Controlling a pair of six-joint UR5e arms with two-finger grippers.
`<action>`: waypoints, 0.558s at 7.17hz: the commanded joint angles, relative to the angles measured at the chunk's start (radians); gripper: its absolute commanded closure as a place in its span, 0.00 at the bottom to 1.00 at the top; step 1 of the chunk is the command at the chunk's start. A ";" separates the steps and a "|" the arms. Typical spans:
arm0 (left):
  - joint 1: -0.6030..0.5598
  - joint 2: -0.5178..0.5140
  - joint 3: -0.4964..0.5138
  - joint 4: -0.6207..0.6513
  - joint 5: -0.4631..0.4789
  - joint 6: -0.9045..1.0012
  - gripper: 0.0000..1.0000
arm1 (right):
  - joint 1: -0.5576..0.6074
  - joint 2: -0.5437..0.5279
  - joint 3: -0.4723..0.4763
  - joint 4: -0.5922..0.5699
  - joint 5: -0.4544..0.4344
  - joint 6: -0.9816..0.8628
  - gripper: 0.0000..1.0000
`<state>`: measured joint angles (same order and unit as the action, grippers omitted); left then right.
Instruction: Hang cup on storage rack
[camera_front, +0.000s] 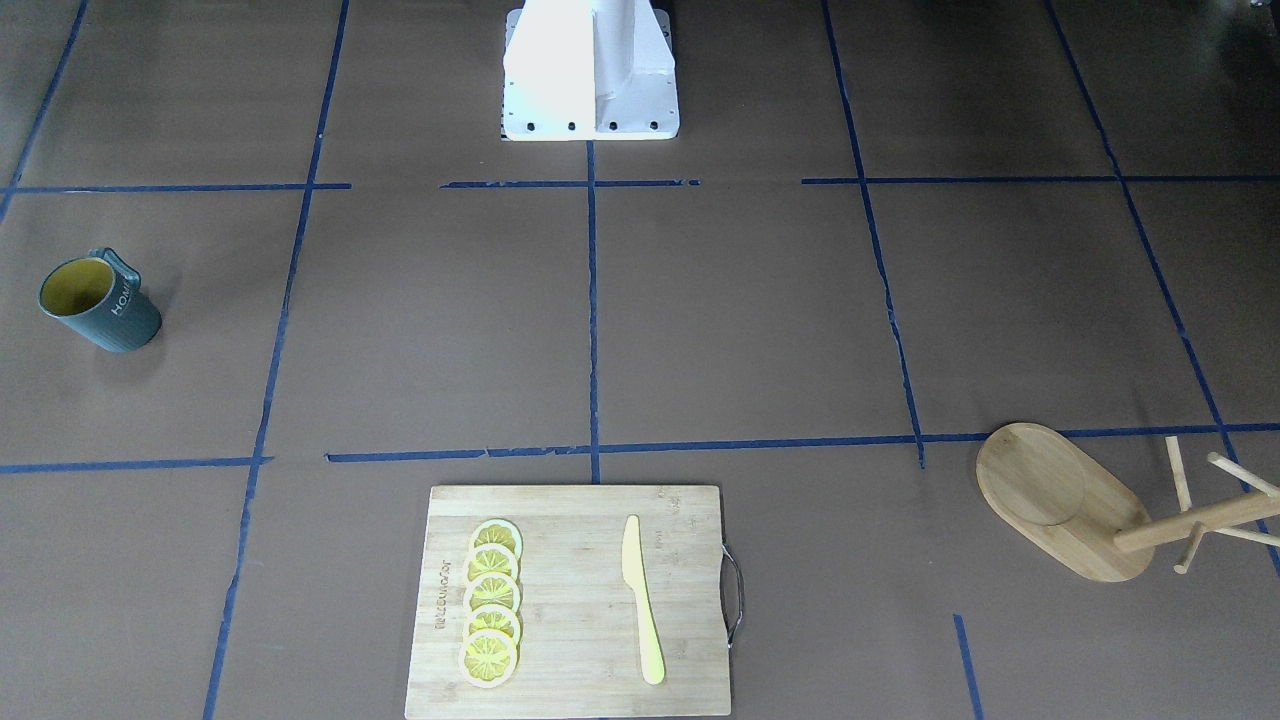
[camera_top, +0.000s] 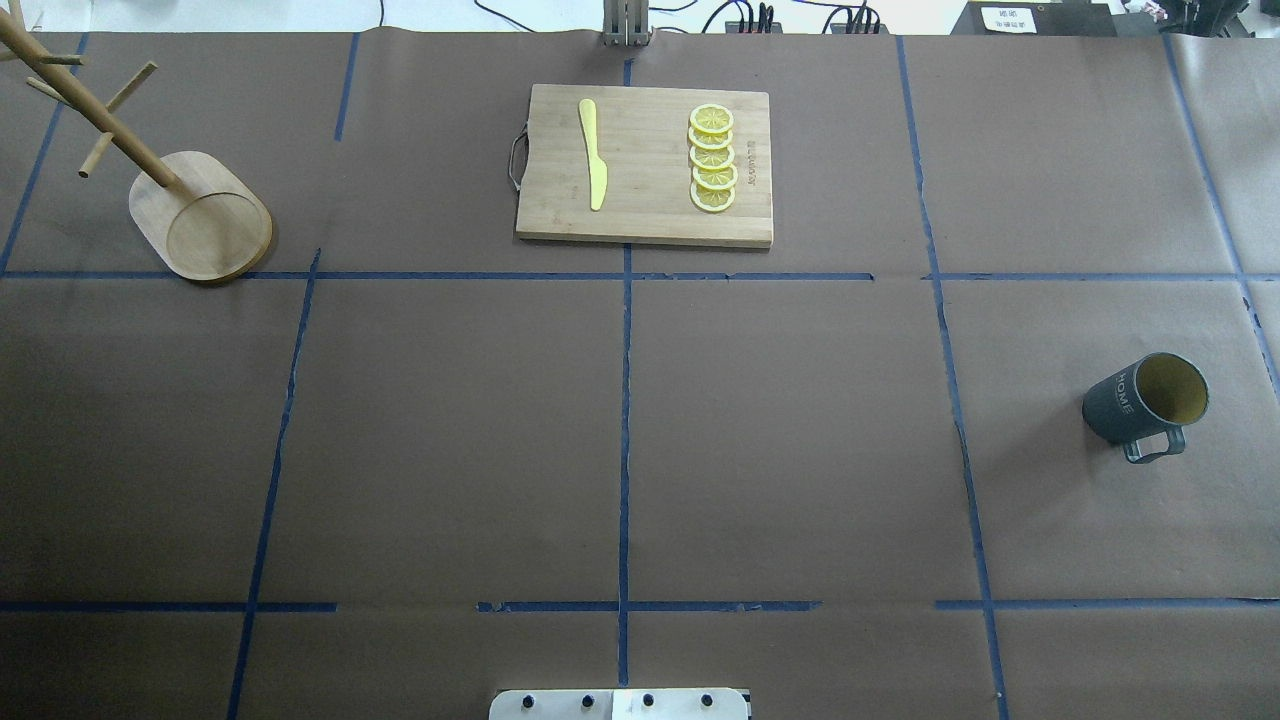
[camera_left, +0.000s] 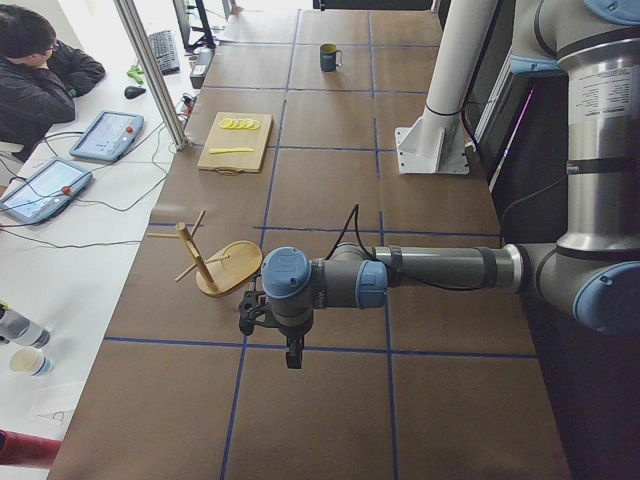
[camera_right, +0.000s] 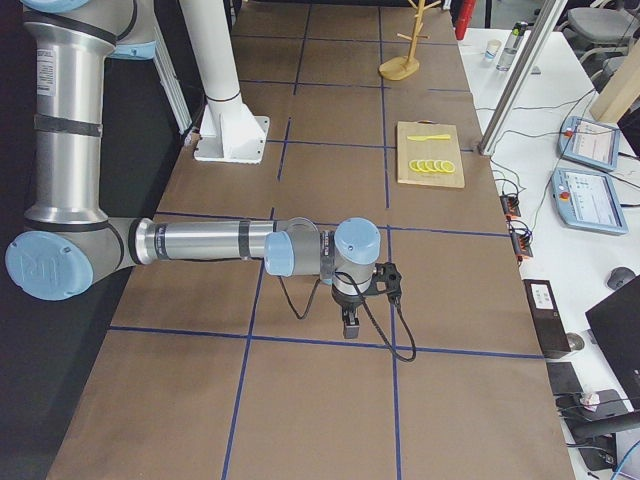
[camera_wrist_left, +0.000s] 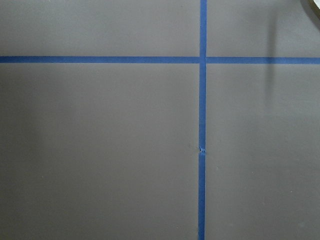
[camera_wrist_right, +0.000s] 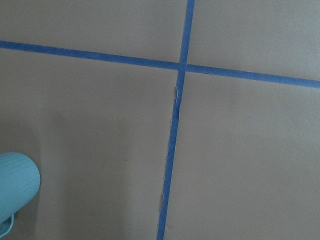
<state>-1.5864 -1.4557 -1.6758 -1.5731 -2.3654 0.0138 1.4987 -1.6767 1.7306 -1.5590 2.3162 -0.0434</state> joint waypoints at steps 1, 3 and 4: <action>0.003 0.000 0.005 0.001 0.000 0.000 0.00 | -0.018 0.002 0.004 0.008 0.002 0.000 0.00; 0.005 0.002 0.008 0.002 -0.002 0.000 0.00 | -0.073 0.032 0.056 0.010 0.046 0.000 0.00; 0.006 0.002 0.008 0.001 -0.002 0.000 0.00 | -0.133 0.070 0.064 0.010 0.046 0.000 0.00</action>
<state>-1.5818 -1.4544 -1.6687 -1.5713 -2.3667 0.0138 1.4287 -1.6452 1.7759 -1.5501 2.3503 -0.0430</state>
